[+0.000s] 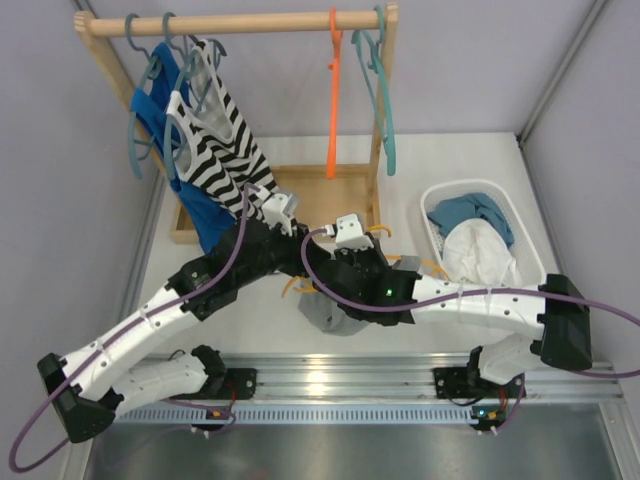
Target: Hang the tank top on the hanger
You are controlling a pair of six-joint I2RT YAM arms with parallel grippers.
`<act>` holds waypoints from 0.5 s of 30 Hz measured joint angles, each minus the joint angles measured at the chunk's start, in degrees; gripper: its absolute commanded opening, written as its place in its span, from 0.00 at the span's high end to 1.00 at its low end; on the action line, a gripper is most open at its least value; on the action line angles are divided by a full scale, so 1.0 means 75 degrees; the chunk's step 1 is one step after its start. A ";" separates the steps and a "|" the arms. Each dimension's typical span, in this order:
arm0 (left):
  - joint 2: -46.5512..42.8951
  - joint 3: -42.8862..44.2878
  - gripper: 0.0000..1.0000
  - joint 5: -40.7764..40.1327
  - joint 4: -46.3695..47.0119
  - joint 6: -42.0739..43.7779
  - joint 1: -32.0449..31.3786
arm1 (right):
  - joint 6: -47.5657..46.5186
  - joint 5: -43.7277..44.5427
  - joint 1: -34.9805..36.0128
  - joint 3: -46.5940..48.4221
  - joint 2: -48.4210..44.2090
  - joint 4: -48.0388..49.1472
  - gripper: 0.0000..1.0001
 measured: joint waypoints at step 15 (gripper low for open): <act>-0.0096 -0.0685 0.44 0.1151 0.0364 0.1801 0.0195 | -0.0306 -0.0198 0.0000 0.0000 -0.0052 0.0003 1.00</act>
